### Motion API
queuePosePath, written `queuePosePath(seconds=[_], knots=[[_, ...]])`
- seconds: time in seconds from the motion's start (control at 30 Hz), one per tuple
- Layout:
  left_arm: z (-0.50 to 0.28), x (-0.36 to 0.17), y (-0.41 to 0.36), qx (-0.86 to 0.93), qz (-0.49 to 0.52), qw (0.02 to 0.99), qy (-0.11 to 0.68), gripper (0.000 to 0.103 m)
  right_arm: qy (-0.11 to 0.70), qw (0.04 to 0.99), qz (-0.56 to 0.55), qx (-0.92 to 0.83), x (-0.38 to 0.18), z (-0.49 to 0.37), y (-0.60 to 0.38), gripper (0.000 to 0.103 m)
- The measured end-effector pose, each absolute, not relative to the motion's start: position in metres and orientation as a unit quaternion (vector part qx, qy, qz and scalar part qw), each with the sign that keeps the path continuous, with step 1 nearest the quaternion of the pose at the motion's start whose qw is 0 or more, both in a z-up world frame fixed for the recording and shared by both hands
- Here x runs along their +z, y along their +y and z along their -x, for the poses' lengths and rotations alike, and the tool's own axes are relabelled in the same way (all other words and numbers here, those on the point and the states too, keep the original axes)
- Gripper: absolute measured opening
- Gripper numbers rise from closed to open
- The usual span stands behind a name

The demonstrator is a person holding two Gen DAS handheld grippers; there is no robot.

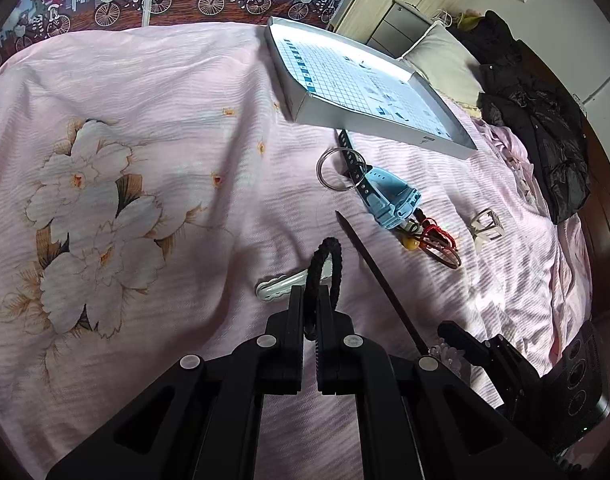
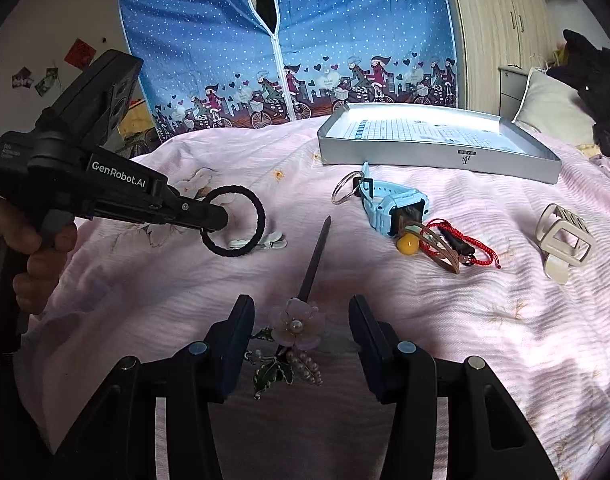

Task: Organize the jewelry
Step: 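Grasp the pink-flower hairpin with the right tool while the left tool holds the hair tie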

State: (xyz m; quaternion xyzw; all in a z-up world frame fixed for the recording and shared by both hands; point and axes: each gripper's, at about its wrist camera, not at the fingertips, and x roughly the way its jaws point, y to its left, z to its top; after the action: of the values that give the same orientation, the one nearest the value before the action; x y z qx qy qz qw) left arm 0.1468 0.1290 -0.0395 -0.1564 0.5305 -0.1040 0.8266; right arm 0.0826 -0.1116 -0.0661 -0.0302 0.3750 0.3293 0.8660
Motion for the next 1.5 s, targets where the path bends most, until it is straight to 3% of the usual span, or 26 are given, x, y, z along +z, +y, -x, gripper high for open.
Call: queuePosePath(seconds=[0.43,0.57,0.77,1.17,1.5], knots=[[-0.15,-0.059,0.128,-0.105,0.159,0.804,0.564,0.003,0.443,0.827,-0.014,0.347,-0.082,-0.113,-0.114,0.049],[-0.15,-0.059,0.129,-0.107,0.163,0.803,0.564,0.003,0.445,0.824,-0.007,0.35,-0.082,-0.112,-0.112,0.033],[-0.148,-0.056,0.126,-0.114,0.159,0.806,0.559,0.003,0.432,0.832,0.005,0.348,-0.078,-0.106,-0.11,0.032],[-0.154,-0.017,0.124,-0.13,0.17,0.847,0.486,0.003,0.355,0.875,0.007,0.33,-0.035,-0.112,-0.126,0.032],[-0.255,0.011,0.106,-0.123,0.153,0.893,0.406,0.003,0.325,0.898,-0.038,0.294,-0.008,-0.219,-0.141,0.032]])
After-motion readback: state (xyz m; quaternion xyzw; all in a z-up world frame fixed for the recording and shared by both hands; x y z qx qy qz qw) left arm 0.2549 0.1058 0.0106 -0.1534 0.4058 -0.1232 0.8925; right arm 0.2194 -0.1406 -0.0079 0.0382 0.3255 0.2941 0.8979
